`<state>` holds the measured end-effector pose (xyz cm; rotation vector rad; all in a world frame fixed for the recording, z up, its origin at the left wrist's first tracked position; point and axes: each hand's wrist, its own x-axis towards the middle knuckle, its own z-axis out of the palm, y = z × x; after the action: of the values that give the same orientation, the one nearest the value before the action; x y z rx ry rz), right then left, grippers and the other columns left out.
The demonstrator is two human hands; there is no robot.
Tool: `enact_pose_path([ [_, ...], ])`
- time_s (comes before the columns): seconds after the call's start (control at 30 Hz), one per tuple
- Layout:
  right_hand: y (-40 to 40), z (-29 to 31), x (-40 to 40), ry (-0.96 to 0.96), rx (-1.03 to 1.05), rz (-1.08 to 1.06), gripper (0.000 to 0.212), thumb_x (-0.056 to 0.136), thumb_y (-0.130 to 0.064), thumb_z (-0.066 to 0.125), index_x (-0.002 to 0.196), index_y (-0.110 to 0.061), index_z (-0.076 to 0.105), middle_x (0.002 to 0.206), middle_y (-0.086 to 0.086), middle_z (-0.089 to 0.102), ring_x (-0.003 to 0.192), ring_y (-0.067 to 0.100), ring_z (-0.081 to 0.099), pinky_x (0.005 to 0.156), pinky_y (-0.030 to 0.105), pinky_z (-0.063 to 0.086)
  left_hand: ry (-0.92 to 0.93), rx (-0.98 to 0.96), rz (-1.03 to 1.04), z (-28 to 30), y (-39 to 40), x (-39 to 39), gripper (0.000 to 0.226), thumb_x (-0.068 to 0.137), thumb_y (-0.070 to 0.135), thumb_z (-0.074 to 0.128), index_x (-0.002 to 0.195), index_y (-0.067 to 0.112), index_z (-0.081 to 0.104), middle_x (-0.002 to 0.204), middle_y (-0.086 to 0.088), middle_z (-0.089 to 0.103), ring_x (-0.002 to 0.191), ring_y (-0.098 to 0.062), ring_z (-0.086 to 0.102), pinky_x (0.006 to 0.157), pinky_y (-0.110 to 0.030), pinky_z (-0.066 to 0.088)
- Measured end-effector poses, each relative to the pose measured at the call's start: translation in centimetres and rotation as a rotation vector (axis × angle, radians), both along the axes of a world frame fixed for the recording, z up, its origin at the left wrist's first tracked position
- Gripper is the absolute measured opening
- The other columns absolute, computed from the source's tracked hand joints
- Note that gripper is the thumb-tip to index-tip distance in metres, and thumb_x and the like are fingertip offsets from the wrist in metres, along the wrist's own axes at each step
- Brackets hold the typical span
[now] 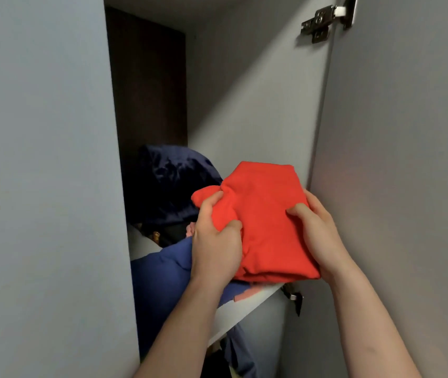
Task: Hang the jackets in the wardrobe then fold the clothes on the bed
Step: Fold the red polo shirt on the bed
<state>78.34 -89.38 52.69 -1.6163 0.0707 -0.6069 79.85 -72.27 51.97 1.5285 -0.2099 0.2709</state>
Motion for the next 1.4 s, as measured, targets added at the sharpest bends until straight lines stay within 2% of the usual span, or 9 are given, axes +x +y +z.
enact_pose_path([
  [0.1,-0.2,1.2,2.3,0.050,0.004,0.067,0.034,0.091,-0.018,0.057,0.115,-0.036,0.071,0.112,-0.005,0.075,0.092,0.010,0.066,0.083,0.033,0.050,0.017,-0.024,0.078,0.2,-0.2,0.7,0.060,0.091,0.013,0.061,0.138,0.049,0.051,0.129,0.010,0.053,0.099,0.001,0.054,0.093,-0.025,0.042],
  [0.2,0.0,2.1,4.4,0.091,-0.004,0.089,0.030,0.090,-0.019,0.058,0.115,-0.031,0.071,0.113,-0.003,0.074,0.092,0.012,0.066,0.082,0.031,0.050,0.034,-0.066,0.114,0.7,-0.1,1.2,0.060,0.091,0.013,0.061,0.140,0.048,0.050,0.125,0.013,0.056,0.091,0.005,0.053,0.083,-0.021,0.040],
  [0.67,2.5,2.7,9.0,0.154,-0.046,0.273,0.030,0.090,-0.014,0.058,0.116,-0.021,0.071,0.105,0.002,0.075,0.084,0.014,0.066,0.066,0.025,0.050,-0.020,-0.114,0.235,0.9,1.2,0.8,0.069,0.090,0.016,0.064,0.148,0.045,0.041,0.149,0.004,0.044,0.124,-0.016,0.050,0.104,-0.036,0.040],
  [0.77,3.7,1.7,9.6,0.184,-0.041,0.332,0.032,0.081,-0.021,0.063,0.110,-0.023,0.073,0.107,0.005,0.077,0.092,0.019,0.068,0.079,0.033,0.052,-0.052,0.042,0.246,0.4,1.7,-0.8,0.072,0.095,0.021,0.063,0.155,0.044,0.030,0.150,0.006,0.032,0.116,-0.010,0.043,0.094,-0.025,0.033],
  [0.9,5.4,-0.4,10.4,0.209,-0.021,0.415,0.032,0.084,-0.018,0.062,0.114,-0.024,0.073,0.105,0.002,0.078,0.089,0.015,0.071,0.074,0.030,0.052,-0.071,0.323,0.266,-0.7,3.4,-2.0,0.085,0.095,0.026,0.065,0.160,0.044,0.013,0.160,0.003,0.014,0.145,-0.020,0.033,0.120,-0.037,0.031],
  [1.03,7.3,-2.7,10.2,0.272,-0.003,0.475,0.028,0.090,-0.015,0.058,0.114,-0.023,0.071,0.101,0.004,0.078,0.089,0.018,0.073,0.073,0.031,0.055,-0.063,0.659,0.305,-1.4,4.7,-2.7,0.101,0.093,0.026,0.067,0.160,0.043,-0.006,0.166,0.002,-0.019,0.154,-0.027,0.014,0.123,-0.035,0.024],
  [1.17,8.5,-5.4,10.1,0.322,-0.072,0.497,0.027,0.090,-0.013,0.058,0.112,-0.020,0.071,0.108,0.010,0.077,0.093,0.023,0.071,0.082,0.038,0.055,-0.014,0.752,0.403,-2.3,4.4,-3.2,0.097,0.092,0.023,0.052,0.160,0.034,-0.017,0.159,-0.007,-0.043,0.155,-0.034,-0.003,0.127,-0.046,0.011],
  [1.27,8.8,-6.4,9.7,0.297,-0.166,0.538,0.039,0.094,-0.012,0.059,0.128,-0.030,0.065,0.117,-0.004,0.074,0.101,0.012,0.071,0.084,0.029,0.054,-0.080,0.765,0.533,-2.9,4.6,-3.2,0.096,0.077,0.023,0.034,0.162,0.031,-0.008,0.162,-0.010,-0.039,0.153,-0.031,-0.025,0.125,-0.050,-0.010],
  [1.4,8.9,-7.1,9.9,0.273,-0.197,0.560,0.042,0.099,-0.017,0.058,0.140,-0.025,0.061,0.127,-0.006,0.071,0.115,0.013,0.067,0.110,0.039,0.048,-0.094,0.919,0.408,-4.0,4.8,-3.2,0.088,0.078,0.022,0.031,0.163,0.027,0.008,0.169,0.002,-0.019,0.156,-0.023,-0.017,0.127,-0.048,-0.008],
])
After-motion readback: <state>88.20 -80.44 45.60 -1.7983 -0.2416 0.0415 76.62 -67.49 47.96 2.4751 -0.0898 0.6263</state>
